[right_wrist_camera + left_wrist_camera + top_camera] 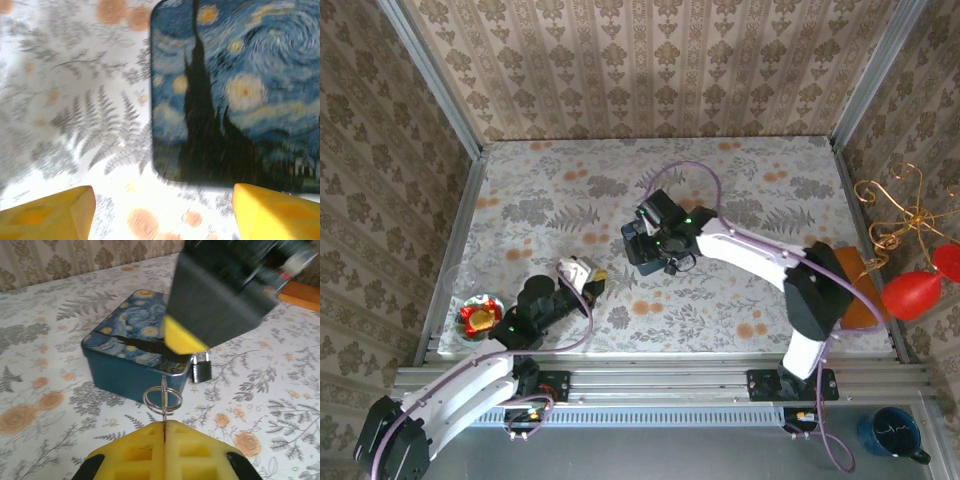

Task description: Unlock a padlock with a key

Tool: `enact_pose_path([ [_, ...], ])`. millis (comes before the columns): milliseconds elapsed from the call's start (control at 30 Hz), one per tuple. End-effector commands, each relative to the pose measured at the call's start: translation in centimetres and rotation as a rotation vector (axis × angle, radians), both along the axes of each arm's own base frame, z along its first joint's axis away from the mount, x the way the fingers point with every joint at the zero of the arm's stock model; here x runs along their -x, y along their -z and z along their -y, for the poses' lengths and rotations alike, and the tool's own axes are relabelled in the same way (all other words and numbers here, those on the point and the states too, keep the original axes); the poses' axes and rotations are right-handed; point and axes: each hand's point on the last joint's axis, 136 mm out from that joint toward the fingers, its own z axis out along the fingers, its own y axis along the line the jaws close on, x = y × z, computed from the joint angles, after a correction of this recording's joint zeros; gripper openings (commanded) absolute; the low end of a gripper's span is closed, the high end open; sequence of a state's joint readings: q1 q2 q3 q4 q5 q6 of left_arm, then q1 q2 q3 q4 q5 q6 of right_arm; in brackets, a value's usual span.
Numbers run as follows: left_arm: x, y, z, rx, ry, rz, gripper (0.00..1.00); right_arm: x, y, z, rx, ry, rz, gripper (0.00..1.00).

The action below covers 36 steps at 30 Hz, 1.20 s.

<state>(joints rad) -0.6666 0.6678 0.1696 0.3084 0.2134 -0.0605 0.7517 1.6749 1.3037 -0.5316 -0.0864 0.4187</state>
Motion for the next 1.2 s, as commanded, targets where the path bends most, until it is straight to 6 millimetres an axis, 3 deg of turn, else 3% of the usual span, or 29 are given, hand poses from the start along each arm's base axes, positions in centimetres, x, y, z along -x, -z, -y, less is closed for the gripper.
enact_pose_path([
  [0, 0.9, -0.5, 1.6, 0.03, 0.097, -0.038, 0.0, 3.1, -4.1, -0.6, -0.162, -0.122, 0.055, 0.68],
  [100, 1.8, -1.1, 3.3, 0.026, 0.184, -0.077, 0.0, 5.9, -7.7, 0.5, -0.203, -0.267, 0.262, 0.68],
  [200, 3.3, -2.4, 5.2, 0.056, 0.284, -0.072, 0.0, 8.3, -9.0, 1.9, -0.258, -0.389, 0.45, 0.69],
  [300, 4.4, -2.9, 7.0, 0.045, 0.376, -0.1, 0.0, 10.5, -8.2, 2.8, -0.294, -0.505, 0.6, 0.76],
  [400, 4.9, -3.4, 8.5, 0.024, 0.442, -0.129, 0.0, 11.5, -7.0, 3.8, -0.299, -0.53, 0.673, 0.84],
  [567, 6.4, -4.4, 10.4, -0.043, 0.566, -0.128, 0.0, 13.2, -6.2, 3.1, -0.37, -0.619, 0.646, 0.84],
  [700, 7.3, -4.4, 10.4, -0.146, 0.622, -0.107, 0.0, 13.9, -6.2, 3.0, -0.421, -0.652, 0.616, 0.78],
  [867, 8.0, -4.7, 10.0, -0.15, 0.649, -0.082, 0.0, 13.9, -6.4, 3.0, -0.455, -0.654, 0.623, 0.69],
  [1000, 8.3, -4.7, 9.7, -0.166, 0.649, -0.047, 0.0, 13.4, -6.5, 2.8, -0.474, -0.636, 0.616, 0.43],
  [1167, 8.6, -4.8, 9.8, -0.16, 0.661, -0.029, 0.0, 13.2, -6.0, 2.6, -0.474, -0.633, 0.592, 0.34],
])
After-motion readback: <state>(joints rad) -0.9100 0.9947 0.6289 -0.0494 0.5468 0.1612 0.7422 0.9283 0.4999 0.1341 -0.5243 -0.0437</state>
